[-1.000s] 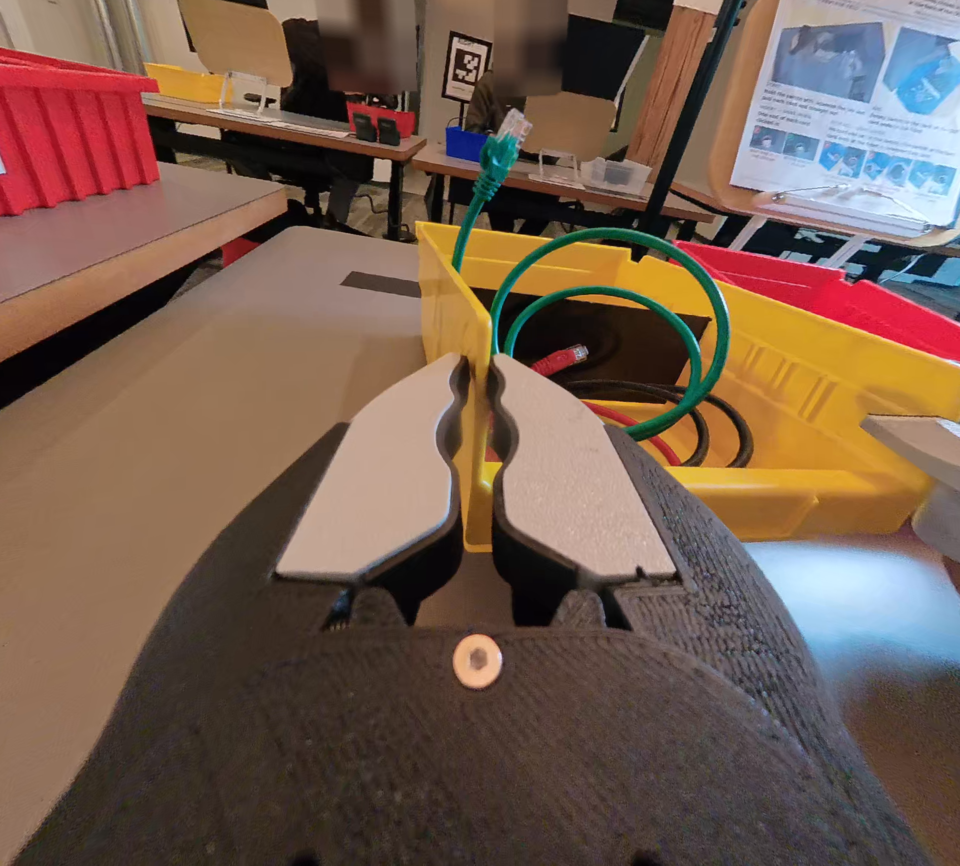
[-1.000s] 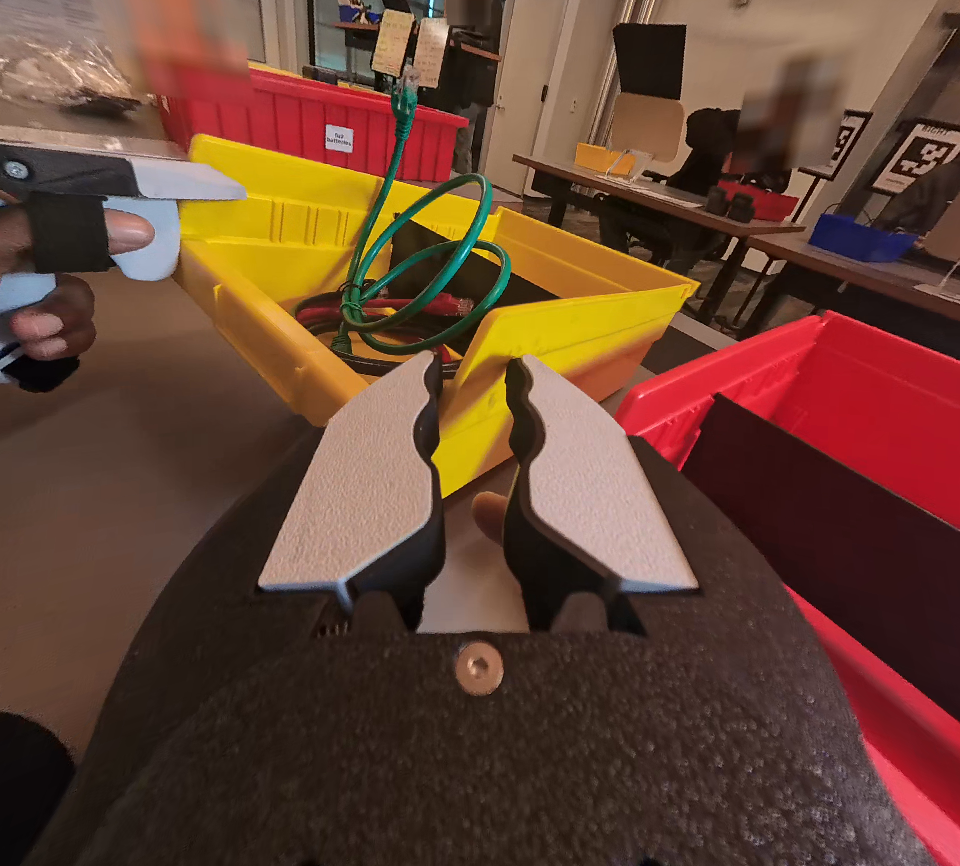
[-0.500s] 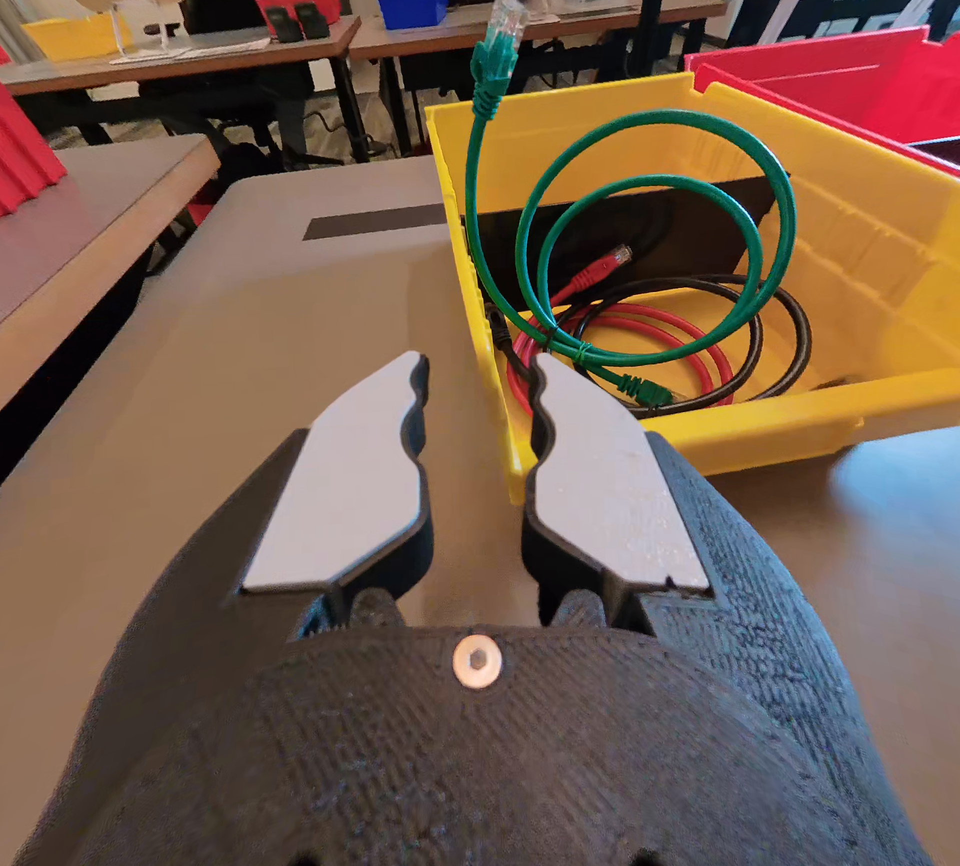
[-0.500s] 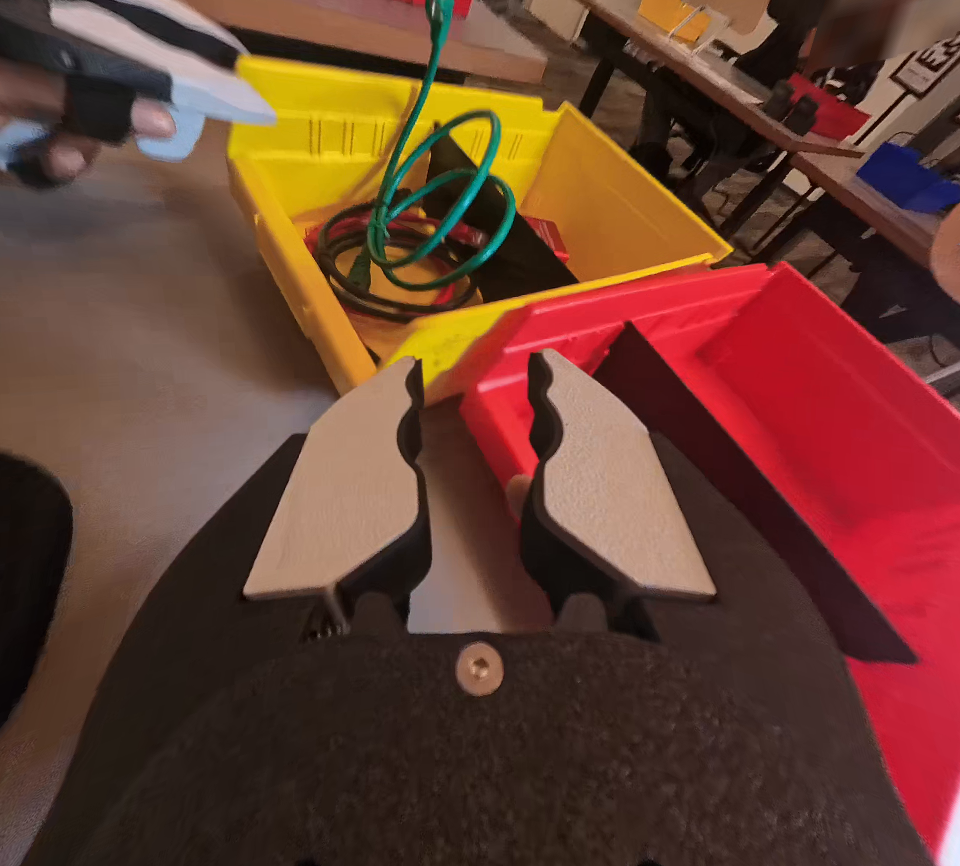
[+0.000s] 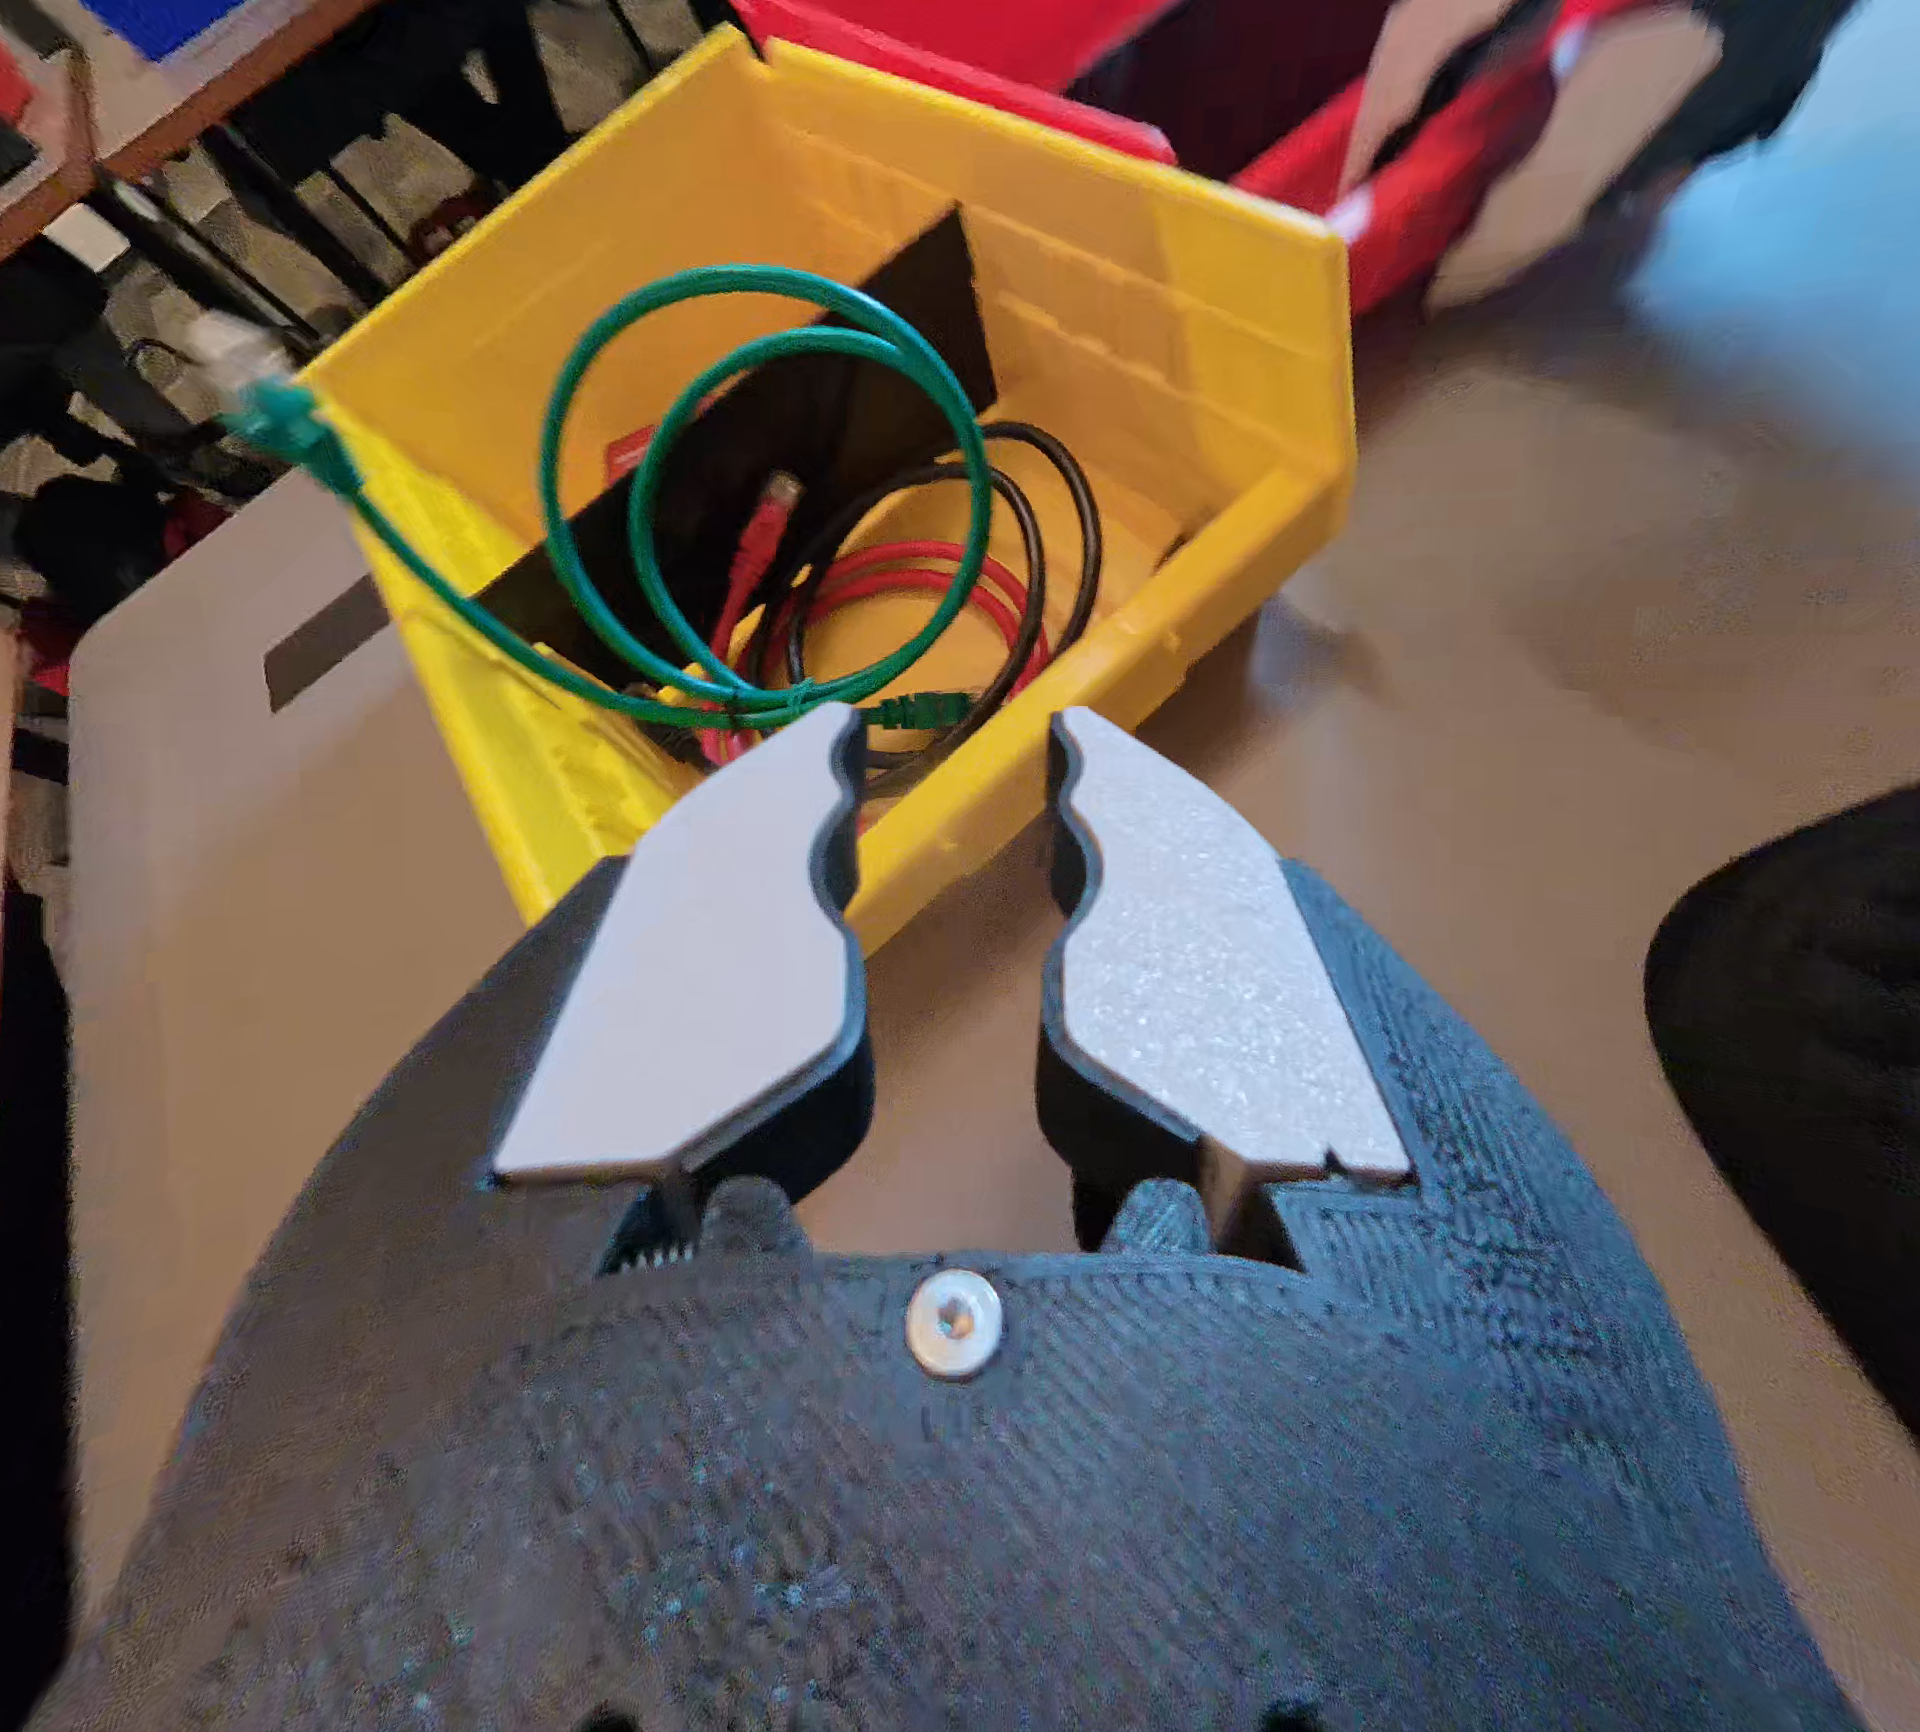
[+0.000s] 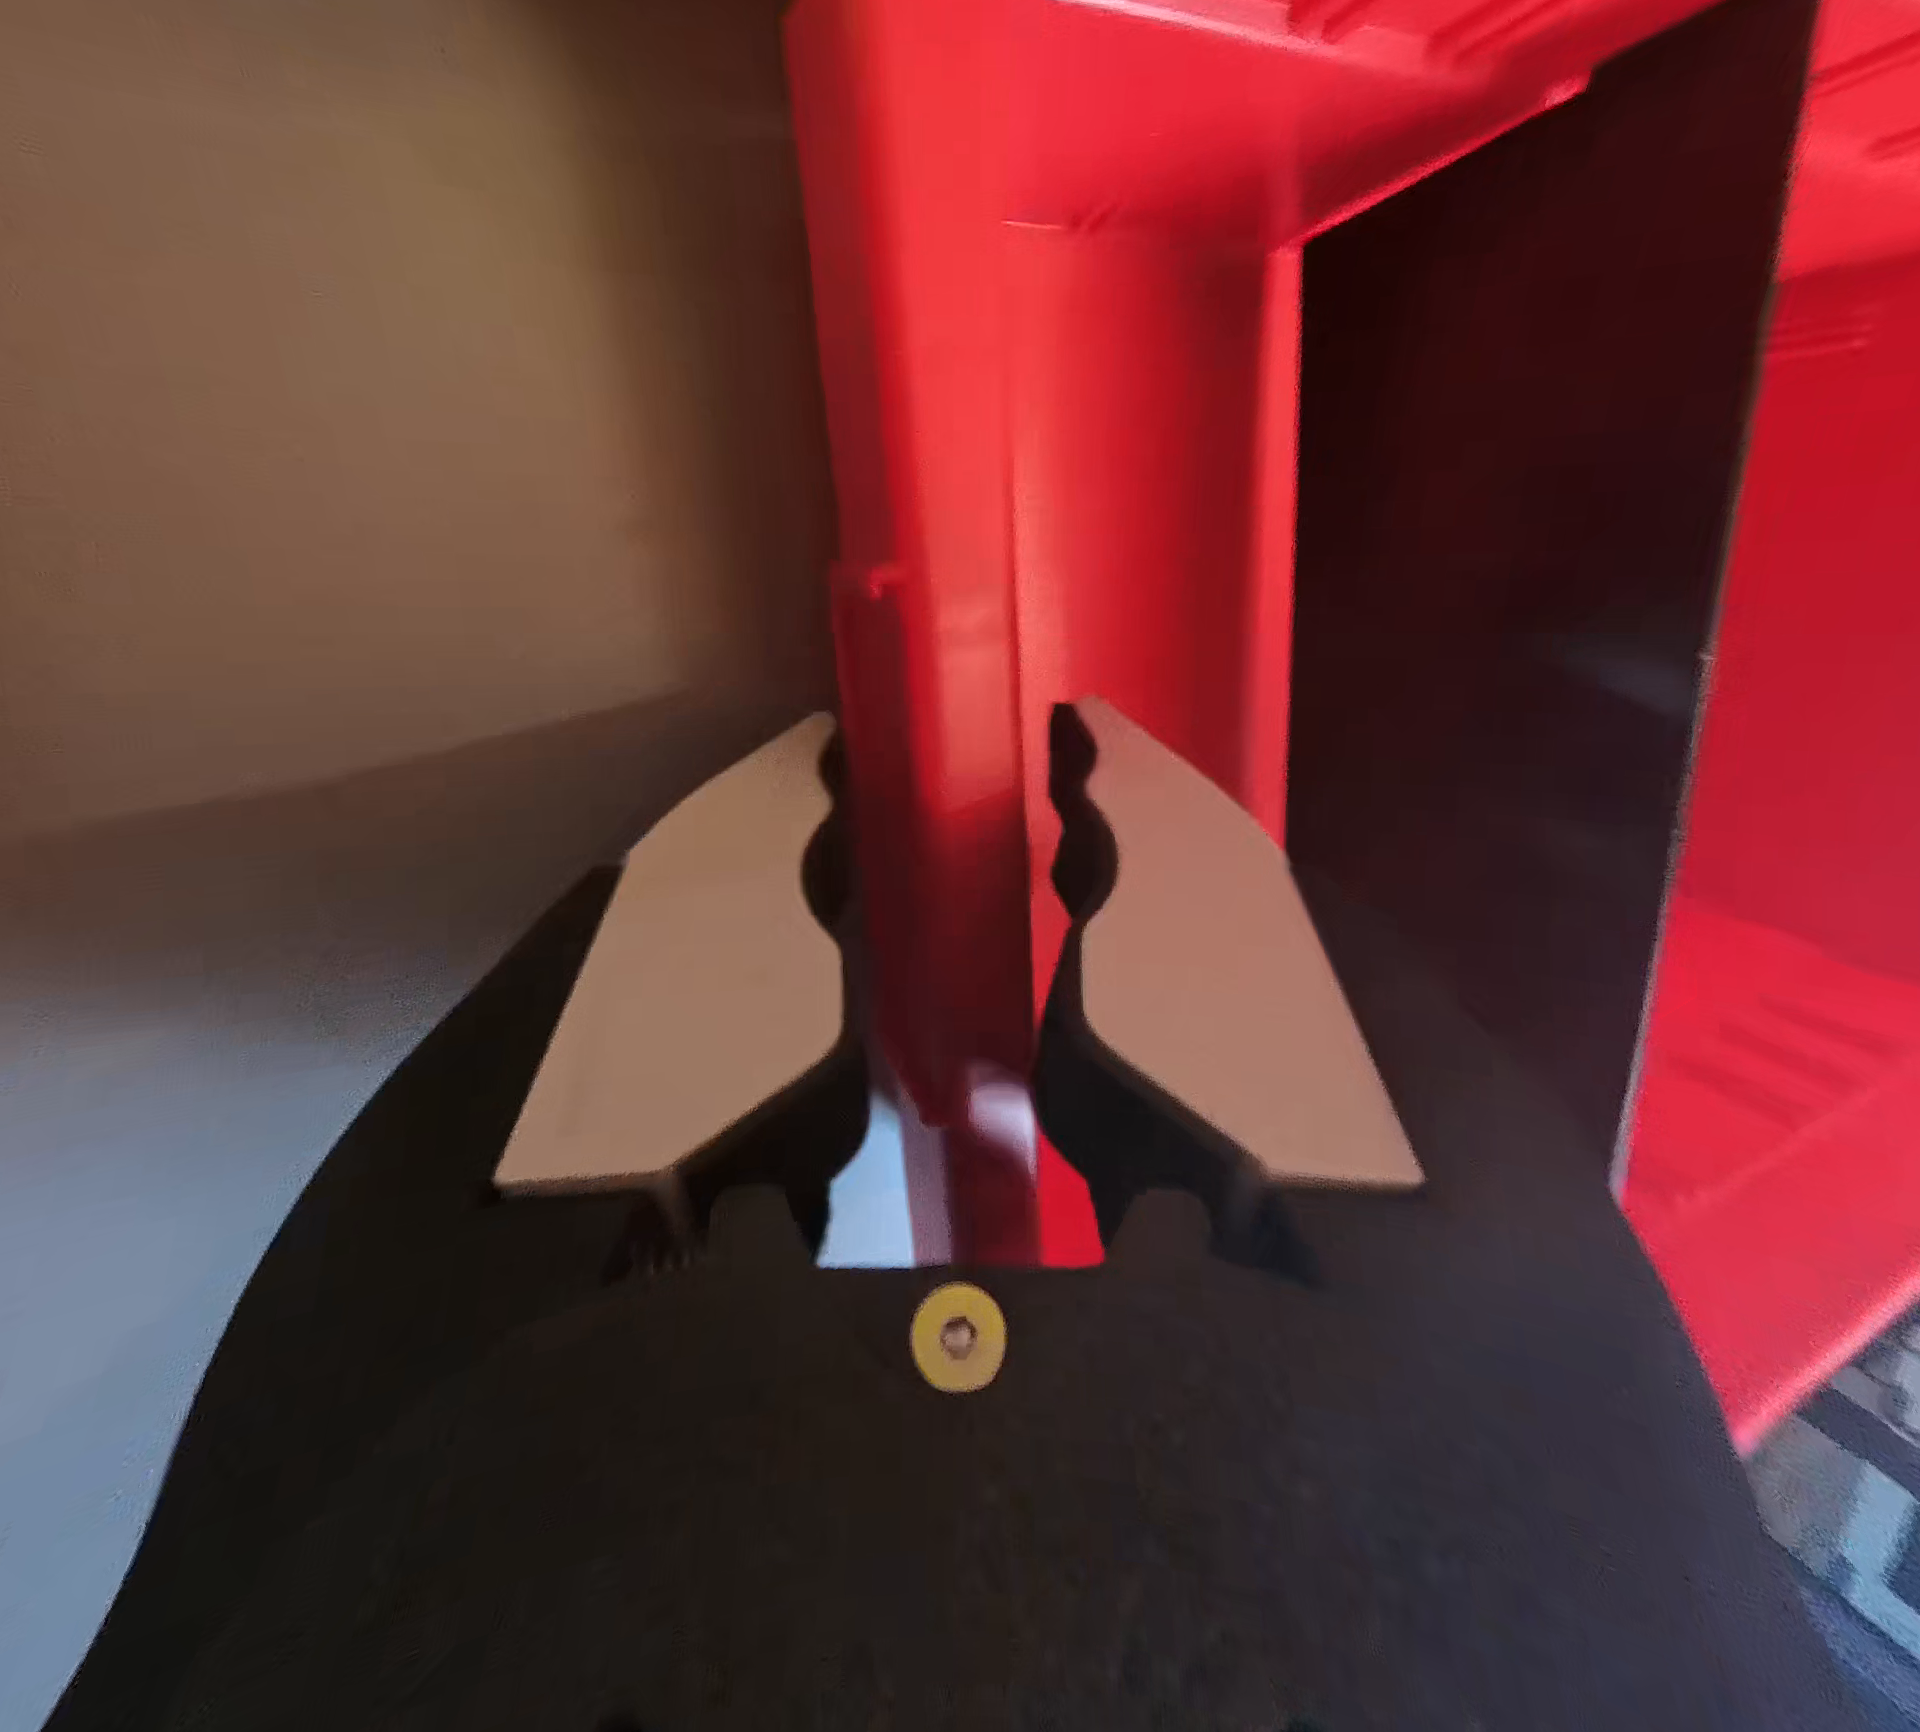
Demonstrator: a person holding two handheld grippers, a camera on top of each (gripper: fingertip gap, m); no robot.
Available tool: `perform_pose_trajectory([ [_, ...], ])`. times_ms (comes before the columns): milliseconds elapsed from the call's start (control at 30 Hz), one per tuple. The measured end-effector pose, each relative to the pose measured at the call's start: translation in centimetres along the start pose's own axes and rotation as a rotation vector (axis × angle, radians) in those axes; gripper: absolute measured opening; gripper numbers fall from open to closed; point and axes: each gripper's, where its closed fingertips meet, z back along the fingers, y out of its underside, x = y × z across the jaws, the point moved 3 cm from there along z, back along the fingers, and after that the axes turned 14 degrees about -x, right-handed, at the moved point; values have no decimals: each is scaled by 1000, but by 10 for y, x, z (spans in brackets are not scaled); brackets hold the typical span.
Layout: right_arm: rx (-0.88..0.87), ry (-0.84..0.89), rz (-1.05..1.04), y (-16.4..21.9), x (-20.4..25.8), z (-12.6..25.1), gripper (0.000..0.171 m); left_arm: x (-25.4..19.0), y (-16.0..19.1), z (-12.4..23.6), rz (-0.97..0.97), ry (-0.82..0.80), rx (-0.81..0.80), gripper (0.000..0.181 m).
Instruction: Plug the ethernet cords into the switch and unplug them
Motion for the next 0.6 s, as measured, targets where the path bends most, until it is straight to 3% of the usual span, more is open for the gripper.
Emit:
perform_pose_trajectory([
  [167,-26,-17,-21,13,5,15,31,-19,12,-24,-198,150,233,49],
  [300,-30,23,-32,48,22,46,31,-22,36,-43,-392,217,406,58],
  [367,-25,62,-38,70,30,66,31,-26,48,-52,-468,261,473,48],
  [433,-15,98,-71,93,38,87,31,-23,50,-62,-565,244,480,34],
  [600,39,215,-107,154,43,128,32,-36,37,-87,-584,275,395,31],
])
